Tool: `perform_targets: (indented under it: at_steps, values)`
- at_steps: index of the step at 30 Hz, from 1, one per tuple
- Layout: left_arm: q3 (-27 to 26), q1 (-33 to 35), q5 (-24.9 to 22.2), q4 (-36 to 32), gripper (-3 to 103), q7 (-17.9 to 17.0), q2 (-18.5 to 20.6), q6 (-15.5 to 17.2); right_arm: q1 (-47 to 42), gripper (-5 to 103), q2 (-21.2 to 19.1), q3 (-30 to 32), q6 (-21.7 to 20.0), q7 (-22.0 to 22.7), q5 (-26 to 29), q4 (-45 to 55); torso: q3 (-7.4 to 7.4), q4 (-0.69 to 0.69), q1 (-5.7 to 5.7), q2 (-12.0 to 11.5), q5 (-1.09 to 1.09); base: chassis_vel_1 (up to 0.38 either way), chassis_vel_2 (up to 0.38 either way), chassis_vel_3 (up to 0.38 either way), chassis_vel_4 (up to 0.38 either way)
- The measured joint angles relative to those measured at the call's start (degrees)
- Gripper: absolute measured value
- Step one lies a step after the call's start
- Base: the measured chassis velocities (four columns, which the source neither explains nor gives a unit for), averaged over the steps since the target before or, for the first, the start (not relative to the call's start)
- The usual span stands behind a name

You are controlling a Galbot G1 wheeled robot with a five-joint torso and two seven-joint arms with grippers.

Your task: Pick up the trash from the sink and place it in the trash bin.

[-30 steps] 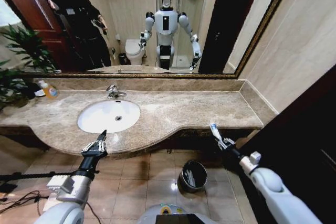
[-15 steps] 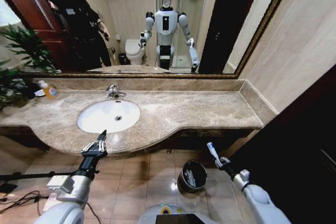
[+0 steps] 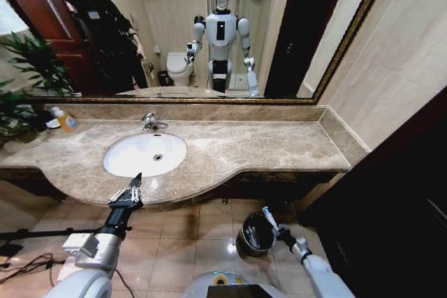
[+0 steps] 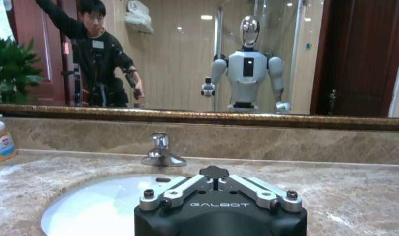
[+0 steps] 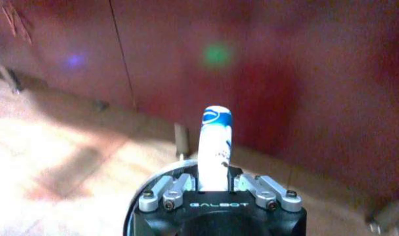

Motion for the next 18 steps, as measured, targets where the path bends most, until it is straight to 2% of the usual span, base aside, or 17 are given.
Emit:
perform_targets:
  at_steps: [1,4,6,11,14,15,17,18]
  values:
    - [0.00,0.00,0.00,0.00,0,0.00,0.00,0.00,0.23,25,0.22,-0.02,-0.11,0.53,-0.78,-1.17,0.00,0.00,0.00,0.00,-0.05,0.000,0.000,0.000,0.000]
    - [0.00,0.00,0.00,0.00,0,0.00,0.00,0.00,0.69,25,0.54,-0.15,-0.17,1.27,-2.02,-3.29,0.00,0.00,0.00,0.00,0.04,0.000,0.000,0.000,0.000]
    - [0.00,0.00,0.00,0.00,0,0.00,0.00,0.00,1.32,25,0.77,-0.19,0.10,2.09,-2.99,-5.12,0.00,0.00,0.00,0.00,-0.03,0.000,0.000,0.000,0.000]
    - [0.00,0.00,0.00,0.00,0,0.00,0.00,0.00,1.46,25,1.29,-0.18,0.04,3.03,-3.39,-5.33,0.00,0.00,0.00,0.00,0.01,0.000,0.000,0.000,0.000]
    - [0.00,0.00,0.00,0.00,0,0.00,0.00,0.00,1.48,25,1.41,-0.17,0.04,4.56,-4.02,-5.33,0.00,0.00,0.00,0.00,0.00,0.000,0.000,0.000,0.000]
    - [0.00,0.00,0.00,0.00,0,0.00,0.00,0.00,1.43,22,1.41,-0.18,0.14,5.83,-4.57,-5.33,0.00,0.00,0.00,0.00,0.00,0.000,0.000,0.000,0.000]
    - [0.00,0.00,0.00,0.00,0,0.00,0.00,0.00,1.23,32,1.45,-0.14,0.52,7.14,-4.74,-5.23,0.00,0.00,0.00,0.00,0.00,0.000,0.000,0.000,0.000]
    - [0.00,0.00,0.00,0.00,0,0.00,0.00,0.00,1.23,32,1.45,-0.14,0.52,7.14,-4.74,-5.23,0.00,0.00,0.00,0.00,0.00,0.000,0.000,0.000,0.000]
